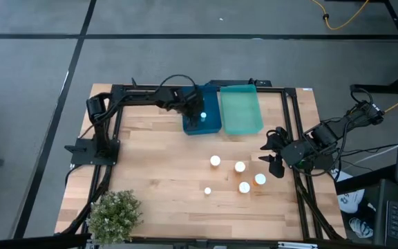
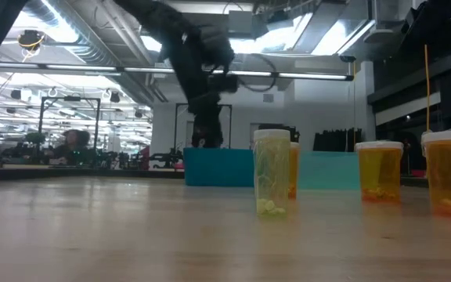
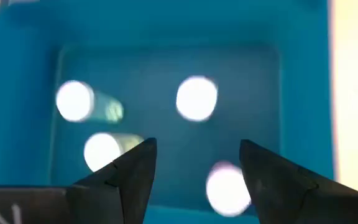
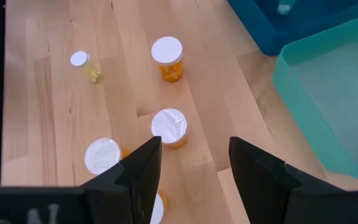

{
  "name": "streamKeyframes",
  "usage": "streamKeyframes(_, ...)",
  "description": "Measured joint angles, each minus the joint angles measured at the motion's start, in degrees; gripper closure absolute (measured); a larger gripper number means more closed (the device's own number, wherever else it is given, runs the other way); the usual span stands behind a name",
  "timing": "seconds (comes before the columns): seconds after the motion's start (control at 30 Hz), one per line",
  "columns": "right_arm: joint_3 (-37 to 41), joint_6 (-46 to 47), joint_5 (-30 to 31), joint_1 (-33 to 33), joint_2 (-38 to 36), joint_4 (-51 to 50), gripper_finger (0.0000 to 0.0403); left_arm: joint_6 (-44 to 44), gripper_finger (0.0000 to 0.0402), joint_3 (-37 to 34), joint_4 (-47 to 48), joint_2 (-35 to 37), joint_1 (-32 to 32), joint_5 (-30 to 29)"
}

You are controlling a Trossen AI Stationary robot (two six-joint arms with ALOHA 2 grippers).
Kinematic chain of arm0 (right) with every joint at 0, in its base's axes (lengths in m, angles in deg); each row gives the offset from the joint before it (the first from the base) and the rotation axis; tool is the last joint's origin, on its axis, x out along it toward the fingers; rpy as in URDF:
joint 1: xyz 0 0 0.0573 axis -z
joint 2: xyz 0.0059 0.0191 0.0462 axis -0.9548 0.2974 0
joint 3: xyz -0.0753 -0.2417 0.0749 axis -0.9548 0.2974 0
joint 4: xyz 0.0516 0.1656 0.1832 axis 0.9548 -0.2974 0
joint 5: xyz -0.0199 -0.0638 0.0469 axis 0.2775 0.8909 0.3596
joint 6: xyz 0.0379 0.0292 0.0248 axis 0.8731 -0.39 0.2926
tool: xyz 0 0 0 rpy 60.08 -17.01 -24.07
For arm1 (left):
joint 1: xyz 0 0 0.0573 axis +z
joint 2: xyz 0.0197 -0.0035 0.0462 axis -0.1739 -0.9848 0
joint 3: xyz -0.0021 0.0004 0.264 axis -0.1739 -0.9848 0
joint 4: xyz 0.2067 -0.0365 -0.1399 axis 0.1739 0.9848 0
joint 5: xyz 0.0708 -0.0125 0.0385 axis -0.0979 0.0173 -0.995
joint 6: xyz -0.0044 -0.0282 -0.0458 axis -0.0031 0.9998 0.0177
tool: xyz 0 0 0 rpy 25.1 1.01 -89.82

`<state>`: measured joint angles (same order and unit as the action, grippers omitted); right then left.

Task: Pick and place medicine bottles into bin by pill shape (circle, oval)
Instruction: Put the pink pill bottle on the blue bin, then put the yellow pill bottle on the blue bin

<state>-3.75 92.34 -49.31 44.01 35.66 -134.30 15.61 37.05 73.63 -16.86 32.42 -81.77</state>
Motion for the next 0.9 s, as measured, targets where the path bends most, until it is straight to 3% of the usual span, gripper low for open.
streamKeyframes(0.23,0.0,0.07,-0.01,0.0,0.0,0.0,0.0212,2.97,0.018,11.26,14.68,0.08,-5.23,0.82)
streamKeyframes(0.43,0.0,-0.11,0.0,0.0,0.0,0.0,0.0212,4.26,0.0186,12.56,22.59,0.13,-14.87,9.78)
streamKeyframes(0.57,0.0,-0.16,0.0,0.0,0.0,0.0,0.0212,7.14,0.0187,7.89,20.54,0.11,-22.4,8.35)
streamKeyframes(0.73,0.02,-0.24,0.0,0.0,0.0,0.0,0.0212,11.61,0.0187,0.63,9.5,-0.09,-31.7,2.11)
streamKeyframes(0.9,0.02,-0.29,0.0,0.0,0.0,0.02,0.0212,15.1,0.0187,-1.99,1.2,-2.45,-38.45,-0.12)
